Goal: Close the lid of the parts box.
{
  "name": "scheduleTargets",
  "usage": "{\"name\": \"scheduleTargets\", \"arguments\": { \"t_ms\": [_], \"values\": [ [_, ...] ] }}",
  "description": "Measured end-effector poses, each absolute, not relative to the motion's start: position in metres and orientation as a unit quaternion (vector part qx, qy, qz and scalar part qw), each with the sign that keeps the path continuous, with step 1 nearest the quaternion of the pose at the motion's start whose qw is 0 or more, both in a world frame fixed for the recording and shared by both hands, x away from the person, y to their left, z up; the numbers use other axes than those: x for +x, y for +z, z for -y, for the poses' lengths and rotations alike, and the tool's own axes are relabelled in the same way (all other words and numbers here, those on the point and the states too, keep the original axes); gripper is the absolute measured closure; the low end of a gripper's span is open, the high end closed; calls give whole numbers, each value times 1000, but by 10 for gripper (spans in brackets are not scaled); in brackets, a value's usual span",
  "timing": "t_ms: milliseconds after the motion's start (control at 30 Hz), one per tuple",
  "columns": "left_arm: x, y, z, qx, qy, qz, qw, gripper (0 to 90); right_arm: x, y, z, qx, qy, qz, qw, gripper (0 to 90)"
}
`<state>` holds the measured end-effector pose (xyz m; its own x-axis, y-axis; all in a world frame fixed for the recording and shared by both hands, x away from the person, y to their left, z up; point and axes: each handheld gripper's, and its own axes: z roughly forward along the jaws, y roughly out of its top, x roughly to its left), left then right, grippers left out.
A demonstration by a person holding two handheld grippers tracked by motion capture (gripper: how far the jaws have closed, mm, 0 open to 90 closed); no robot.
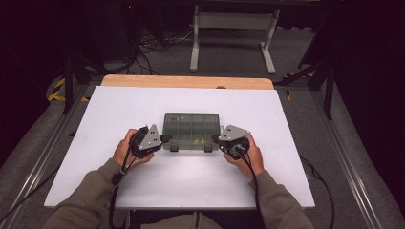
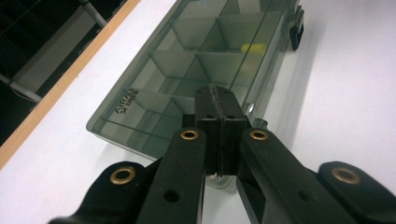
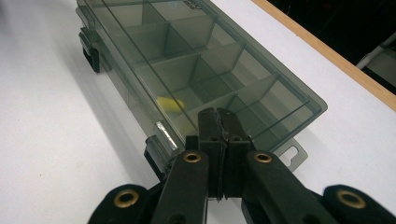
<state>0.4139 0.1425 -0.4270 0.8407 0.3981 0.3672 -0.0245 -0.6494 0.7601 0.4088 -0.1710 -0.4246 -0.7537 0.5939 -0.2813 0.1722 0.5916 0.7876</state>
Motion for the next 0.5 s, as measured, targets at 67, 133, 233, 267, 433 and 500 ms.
{"name": "scheduleTargets", "arguments": {
  "t_ms": [67, 133, 233, 267, 433, 500],
  "values": [
    [415, -428, -142, 870, 261, -108, 404, 900, 409, -425, 171, 226, 394, -850, 269, 900],
    [415, -430, -142, 871, 258, -109, 405, 900, 408, -427, 171, 225, 393, -850, 269, 900],
    [416, -434, -141, 873, 255, -110, 402, 900, 409, -428, 171, 228, 395, -850, 265, 900],
    [417, -435, -140, 873, 254, -110, 401, 900, 408, -429, 171, 230, 397, -848, 264, 900],
    [417, -439, -140, 870, 248, -114, 411, 900, 407, -432, 171, 230, 409, -842, 266, 900],
    [417, -440, -141, 868, 246, -115, 415, 900, 406, -433, 172, 230, 412, -840, 267, 900]
  ]
}}
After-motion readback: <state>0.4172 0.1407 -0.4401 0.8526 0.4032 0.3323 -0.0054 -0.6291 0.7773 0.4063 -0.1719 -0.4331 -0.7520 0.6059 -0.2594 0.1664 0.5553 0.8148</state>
